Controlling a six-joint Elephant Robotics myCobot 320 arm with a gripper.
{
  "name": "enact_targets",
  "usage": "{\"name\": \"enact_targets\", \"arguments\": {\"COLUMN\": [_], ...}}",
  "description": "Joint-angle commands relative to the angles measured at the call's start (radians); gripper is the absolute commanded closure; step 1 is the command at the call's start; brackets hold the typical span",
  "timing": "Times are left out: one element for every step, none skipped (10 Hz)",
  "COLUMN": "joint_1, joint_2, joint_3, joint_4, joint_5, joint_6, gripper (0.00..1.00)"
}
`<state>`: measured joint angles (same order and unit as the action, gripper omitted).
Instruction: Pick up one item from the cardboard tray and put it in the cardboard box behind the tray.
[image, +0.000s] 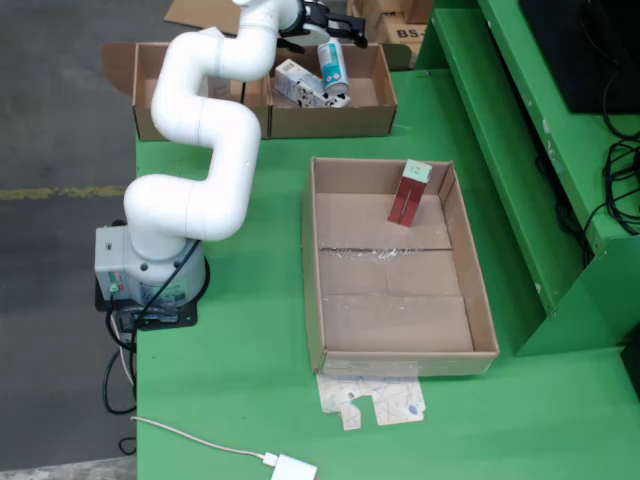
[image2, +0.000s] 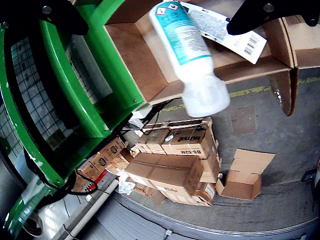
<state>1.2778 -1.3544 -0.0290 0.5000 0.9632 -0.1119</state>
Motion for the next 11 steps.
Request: {"name": "enact_targets", "arguments": {"joint_1": [0.018, 0.015, 0.001, -0.019, -0.041, -0.041, -0.060, -0.084, -0.101, -0.121, -0.130], "joint_2": [0.025, 0.023, 0.018, 0.013, 0.008, 0.008, 0.004, 0.003, 0.001, -0.001, -0.002], "joint_3": [0.029, 0.029, 0.029, 0.029, 0.029, 0.029, 0.029, 0.029, 0.029, 0.029, 0.029], "joint_4": [0.012, 0.012, 0.012, 0.012, 0.012, 0.012, 0.012, 0.012, 0.012, 0.012, 0.012], "joint_5": [-0.010, -0.010, -0.010, -0.010, -0.010, -0.010, -0.010, -0.010, -0.010, -0.010, -0.010], "joint_6": [0.002, 0.001, -0.001, 0.000, 0.001, 0.001, -0.001, 0.001, 0.001, 0.044, 0.001], "gripper": [0.00, 0.00, 0.00, 0.00, 0.00, 0.00, 0.00, 0.00, 0.00, 0.00, 0.00]}}
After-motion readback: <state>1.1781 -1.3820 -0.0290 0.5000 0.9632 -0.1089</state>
